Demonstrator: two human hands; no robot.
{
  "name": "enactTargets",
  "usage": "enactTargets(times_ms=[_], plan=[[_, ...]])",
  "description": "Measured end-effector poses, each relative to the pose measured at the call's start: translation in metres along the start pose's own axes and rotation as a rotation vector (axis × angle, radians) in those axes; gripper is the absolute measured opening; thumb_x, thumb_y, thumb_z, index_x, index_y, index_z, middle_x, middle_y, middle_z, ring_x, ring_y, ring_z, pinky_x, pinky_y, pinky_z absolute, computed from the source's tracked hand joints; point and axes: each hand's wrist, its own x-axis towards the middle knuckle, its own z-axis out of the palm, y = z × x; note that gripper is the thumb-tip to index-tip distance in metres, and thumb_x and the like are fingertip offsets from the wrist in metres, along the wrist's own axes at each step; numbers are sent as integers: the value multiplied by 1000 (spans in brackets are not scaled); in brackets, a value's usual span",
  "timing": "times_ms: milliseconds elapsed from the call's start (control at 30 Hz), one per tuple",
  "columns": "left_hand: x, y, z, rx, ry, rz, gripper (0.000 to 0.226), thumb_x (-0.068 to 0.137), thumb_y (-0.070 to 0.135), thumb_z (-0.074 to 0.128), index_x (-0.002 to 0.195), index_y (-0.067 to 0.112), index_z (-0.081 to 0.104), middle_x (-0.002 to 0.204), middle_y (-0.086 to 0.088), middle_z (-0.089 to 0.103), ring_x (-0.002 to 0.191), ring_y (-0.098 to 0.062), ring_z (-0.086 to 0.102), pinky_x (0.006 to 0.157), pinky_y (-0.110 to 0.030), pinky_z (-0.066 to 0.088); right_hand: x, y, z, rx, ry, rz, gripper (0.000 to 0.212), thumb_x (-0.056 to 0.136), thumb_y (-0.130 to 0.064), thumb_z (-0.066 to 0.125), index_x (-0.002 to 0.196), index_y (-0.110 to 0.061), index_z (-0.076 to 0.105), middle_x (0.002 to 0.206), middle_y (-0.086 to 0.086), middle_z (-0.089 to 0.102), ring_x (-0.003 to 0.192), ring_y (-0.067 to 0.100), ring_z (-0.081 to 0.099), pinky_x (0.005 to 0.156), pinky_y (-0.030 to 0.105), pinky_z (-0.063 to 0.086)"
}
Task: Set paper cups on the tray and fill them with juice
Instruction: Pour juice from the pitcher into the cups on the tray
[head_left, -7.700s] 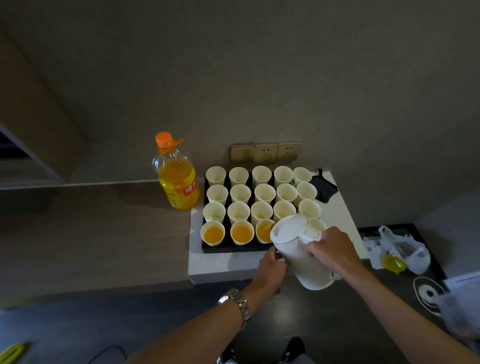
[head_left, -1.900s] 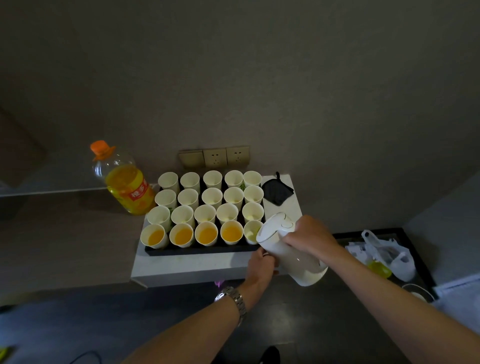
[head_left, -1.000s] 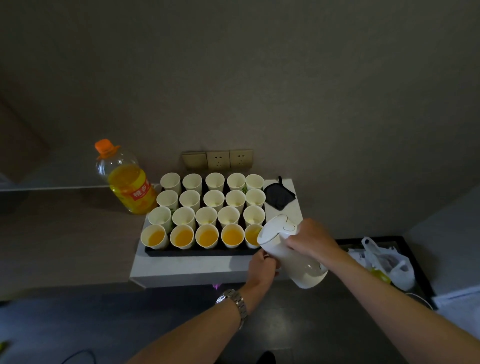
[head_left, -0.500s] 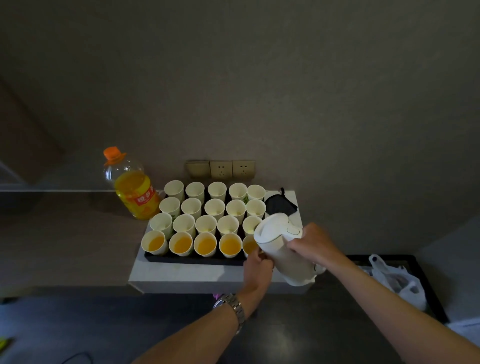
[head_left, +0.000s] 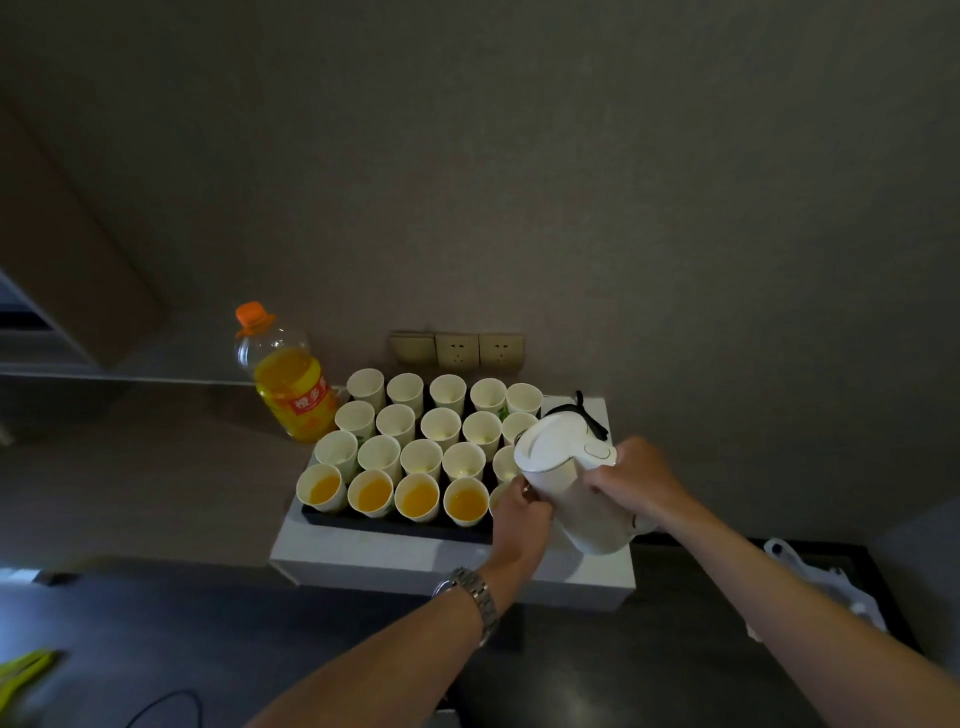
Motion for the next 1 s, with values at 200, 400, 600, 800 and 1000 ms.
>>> enactTargets(times_ms=[200, 400, 600, 800, 1000], plan=[[12, 5, 5, 2, 0, 2, 42, 84, -7, 52, 121, 9, 62, 100, -6, 64, 94, -19, 56, 77, -25, 48, 9, 0, -8, -8, 13, 31, 23, 63, -22, 74, 67, -11, 55, 66, 5, 57, 61, 20, 53, 56, 32, 37], [24, 5, 9, 40, -50, -14, 41, 86, -7, 53, 124, 7, 59, 103, -3, 64, 93, -14, 57, 68, -14, 47, 18, 3, -9, -45, -3, 51, 35, 70, -22, 78, 97, -2, 69, 95, 15, 71, 90, 30, 68, 75, 44, 59], [36, 4, 13, -3, -124, -65, 46, 82, -7, 54, 124, 10, 58, 98, -2, 62, 93, -17, 56, 72, -23, 47, 24, 4, -10, -42, 15, 72, 32, 71, -18, 78, 91, 5, 70, 90, 17, 72, 74, 22, 64, 60, 31, 45], [44, 0, 14, -19, -178, -76, 46, 83, -8, 53, 124, 13, 57, 100, -1, 62, 92, -14, 56, 76, -24, 50, 31, 4, -10, -86, 9, 82, 25, 71, -20, 77, 86, 0, 72, 84, 12, 73, 80, 27, 71, 61, 31, 48], [50, -5, 12, -105, -207, -146, 51, 84, -12, 51, 127, 15, 54, 103, -4, 62, 99, -21, 58, 90, -37, 56, 37, -2, -3, -150, -6, 96, 38, 64, -25, 75, 88, 4, 70, 71, 11, 70, 62, 20, 64, 54, 30, 41]])
